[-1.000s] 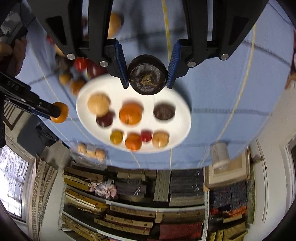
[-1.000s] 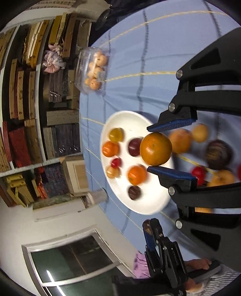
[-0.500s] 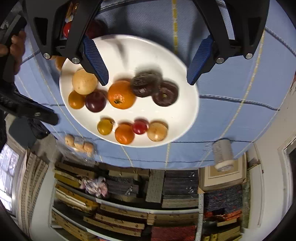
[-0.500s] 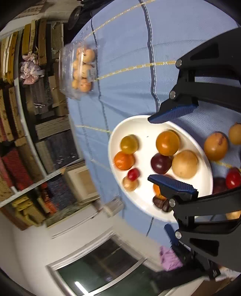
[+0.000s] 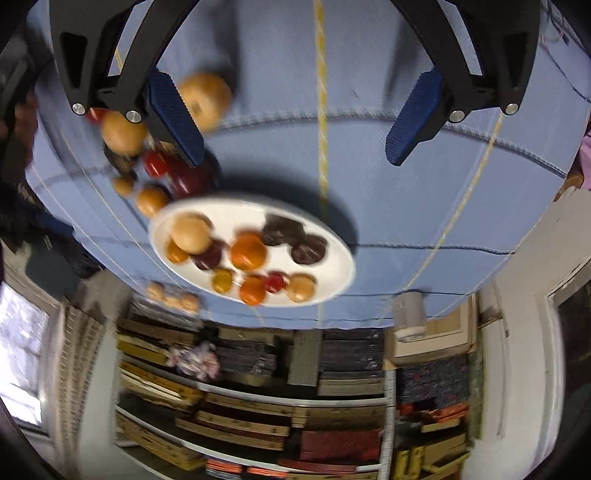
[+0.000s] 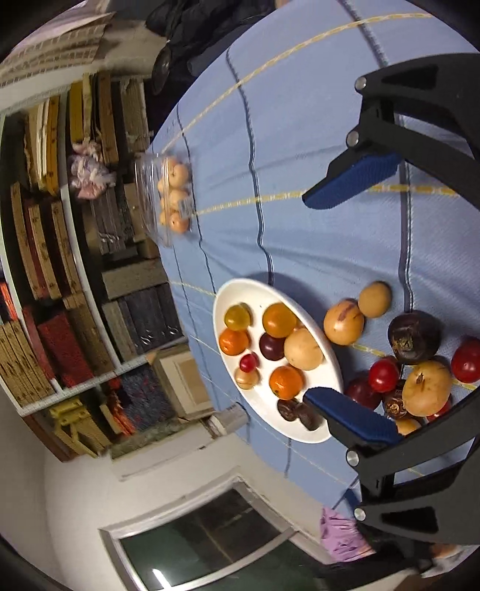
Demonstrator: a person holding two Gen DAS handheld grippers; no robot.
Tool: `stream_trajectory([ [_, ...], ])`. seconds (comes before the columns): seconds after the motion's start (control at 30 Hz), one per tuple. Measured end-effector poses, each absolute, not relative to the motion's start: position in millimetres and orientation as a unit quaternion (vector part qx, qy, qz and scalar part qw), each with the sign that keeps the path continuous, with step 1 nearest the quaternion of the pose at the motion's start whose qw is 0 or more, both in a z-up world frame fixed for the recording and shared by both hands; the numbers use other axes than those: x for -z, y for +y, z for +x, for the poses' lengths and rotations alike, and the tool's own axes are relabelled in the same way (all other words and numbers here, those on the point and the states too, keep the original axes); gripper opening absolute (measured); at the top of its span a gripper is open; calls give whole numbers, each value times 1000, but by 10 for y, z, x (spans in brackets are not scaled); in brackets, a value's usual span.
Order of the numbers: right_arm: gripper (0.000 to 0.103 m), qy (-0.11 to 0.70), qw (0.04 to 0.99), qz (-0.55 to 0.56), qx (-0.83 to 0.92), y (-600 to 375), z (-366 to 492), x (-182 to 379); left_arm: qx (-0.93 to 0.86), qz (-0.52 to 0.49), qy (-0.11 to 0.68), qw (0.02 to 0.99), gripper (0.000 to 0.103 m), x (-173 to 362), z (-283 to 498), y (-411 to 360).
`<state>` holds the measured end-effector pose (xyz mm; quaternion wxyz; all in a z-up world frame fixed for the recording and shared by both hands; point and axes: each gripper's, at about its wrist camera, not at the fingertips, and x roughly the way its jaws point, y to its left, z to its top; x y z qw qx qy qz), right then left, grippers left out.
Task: Organize fruits
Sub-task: 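Move the left tool to a large beige fruit and close on it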
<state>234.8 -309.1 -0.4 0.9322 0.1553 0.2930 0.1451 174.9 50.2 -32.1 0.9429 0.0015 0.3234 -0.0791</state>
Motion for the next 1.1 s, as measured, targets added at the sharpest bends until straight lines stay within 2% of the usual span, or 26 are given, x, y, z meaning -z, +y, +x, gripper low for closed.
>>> stream_trajectory([
  [0.2, 95, 309, 920, 196, -137, -3248, 2363, 92, 115, 67, 317, 939, 99, 380, 1617, 171],
  [0.37, 95, 308, 920, 195, -140, -3245, 2363, 99, 107, 112, 367, 917, 99, 573, 1756, -1],
  [0.5, 96, 310, 919, 197, -142, -3251, 2362, 110, 74, 66, 397, 912, 100, 633, 1904, 234],
  [0.67, 96, 311, 921, 183, -150, -3174, 2324, 84, 38, 10, 392, 919, 100, 597, 1941, 541],
  [0.97, 96, 316, 924, 101, -189, -2838, 1953, 130, 51, 41, 397, 916, 100, 604, 1951, 418],
  [1.07, 96, 316, 925, 76, -197, -2728, 1906, 151, 54, 36, 387, 920, 96, 584, 1929, 400],
  [1.1, 96, 315, 926, 67, -199, -2688, 1891, 154, 57, 39, 386, 920, 88, 578, 1929, 378],
])
